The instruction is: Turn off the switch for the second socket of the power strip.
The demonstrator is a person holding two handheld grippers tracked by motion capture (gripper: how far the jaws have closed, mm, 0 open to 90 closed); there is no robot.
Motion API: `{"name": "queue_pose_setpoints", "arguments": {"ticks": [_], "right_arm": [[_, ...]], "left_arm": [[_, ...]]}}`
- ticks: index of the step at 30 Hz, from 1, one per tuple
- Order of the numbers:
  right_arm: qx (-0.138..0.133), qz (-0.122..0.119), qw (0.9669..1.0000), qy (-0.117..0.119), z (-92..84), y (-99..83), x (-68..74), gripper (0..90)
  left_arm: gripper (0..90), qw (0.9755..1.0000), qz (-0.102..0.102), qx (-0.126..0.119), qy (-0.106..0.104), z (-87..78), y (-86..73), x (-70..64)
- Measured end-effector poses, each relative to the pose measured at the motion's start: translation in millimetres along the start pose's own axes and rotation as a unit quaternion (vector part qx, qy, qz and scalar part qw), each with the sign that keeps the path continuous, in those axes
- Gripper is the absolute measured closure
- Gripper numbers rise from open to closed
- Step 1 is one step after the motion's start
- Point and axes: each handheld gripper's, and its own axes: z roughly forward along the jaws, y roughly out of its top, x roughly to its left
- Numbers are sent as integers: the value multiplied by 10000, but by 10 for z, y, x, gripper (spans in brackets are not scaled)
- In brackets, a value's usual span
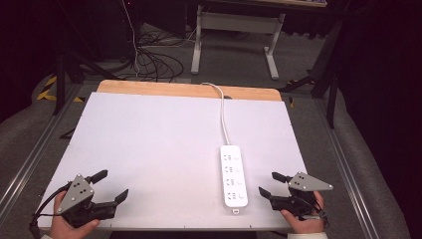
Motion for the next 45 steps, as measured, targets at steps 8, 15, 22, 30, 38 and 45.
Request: {"name": "queue_pose_setpoints", "arguments": {"ticks": [8,15,22,30,38,45], "right_arm": [[-15,-44,10000,8,-12,5,10,304],[-8,-44,10000,73,-18,10,17,312],[20,-77,10000,-20,-36,31,25,370],[145,-114,9998,7,-25,175,34,451],[144,-137,9997,170,73,374,16,447],[131,-140,9996,184,141,508,23,453]], "left_arm": [[137,10000,-41,12,65,-10,9,2],[135,10000,-42,25,79,-13,10,-1],[135,9999,-5,69,140,-5,7,-4],[135,9998,-37,75,157,2,4,-5],[135,9998,-8,102,194,6,2,-4],[135,9998,-4,98,192,4,2,-3]]}}
